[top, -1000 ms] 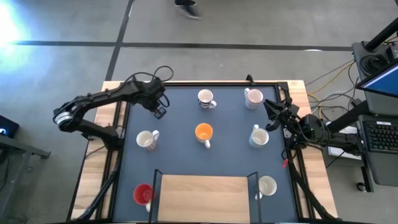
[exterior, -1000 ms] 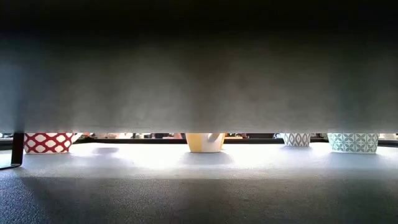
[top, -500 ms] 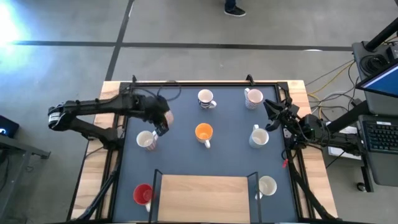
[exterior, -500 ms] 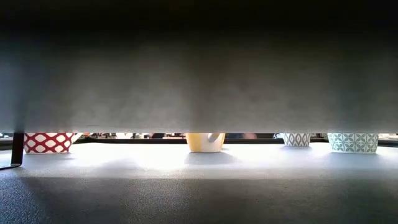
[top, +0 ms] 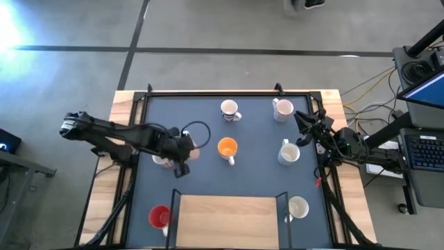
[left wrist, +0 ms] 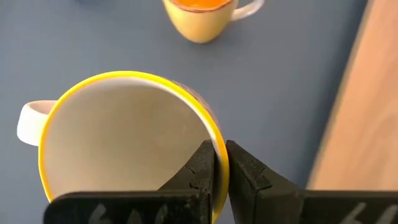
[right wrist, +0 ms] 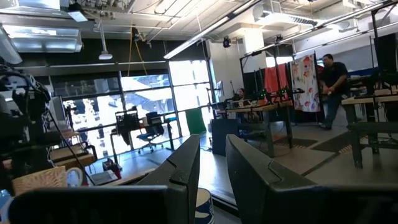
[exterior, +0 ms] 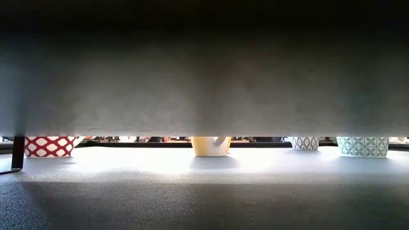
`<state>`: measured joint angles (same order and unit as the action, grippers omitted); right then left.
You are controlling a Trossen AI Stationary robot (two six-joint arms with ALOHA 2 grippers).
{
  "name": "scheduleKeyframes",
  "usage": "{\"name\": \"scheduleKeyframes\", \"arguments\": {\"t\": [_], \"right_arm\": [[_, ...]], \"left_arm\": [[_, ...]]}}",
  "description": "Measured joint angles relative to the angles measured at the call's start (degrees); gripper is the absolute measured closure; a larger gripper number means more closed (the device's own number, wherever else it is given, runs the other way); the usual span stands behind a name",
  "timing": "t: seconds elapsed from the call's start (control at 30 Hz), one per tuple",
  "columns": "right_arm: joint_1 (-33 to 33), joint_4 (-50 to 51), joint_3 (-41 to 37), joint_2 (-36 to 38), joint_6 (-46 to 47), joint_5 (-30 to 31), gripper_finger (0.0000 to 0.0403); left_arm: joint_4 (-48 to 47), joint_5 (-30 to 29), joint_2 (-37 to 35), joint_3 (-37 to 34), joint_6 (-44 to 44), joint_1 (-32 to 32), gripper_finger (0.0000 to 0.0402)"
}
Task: Place coffee mugs
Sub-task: Put the light red patterned mug on the shelf
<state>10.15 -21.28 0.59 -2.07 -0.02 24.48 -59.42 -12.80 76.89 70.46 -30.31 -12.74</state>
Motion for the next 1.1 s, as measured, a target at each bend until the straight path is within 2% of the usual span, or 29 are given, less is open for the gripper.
{"name": "scheduleKeyframes", "arguments": {"t": [0.23,0.53,1.1], "right_arm": [[0.00,0.02,-0.01,0.00,0.01,0.00,0.0335],[0.01,0.00,-0.01,0.01,-0.01,0.01,0.0335],[0.00,0.00,0.01,-0.01,0.01,0.00,0.0335]], "left_arm": [[-0.85,0.01,9.20,7.13,-11.52,-5.37,0.0394],[-8.25,-1.74,22.31,19.51,-19.22,-12.49,0.0394],[-5.03,3.10,24.55,20.67,-36.79,-21.51,0.0394]]}}
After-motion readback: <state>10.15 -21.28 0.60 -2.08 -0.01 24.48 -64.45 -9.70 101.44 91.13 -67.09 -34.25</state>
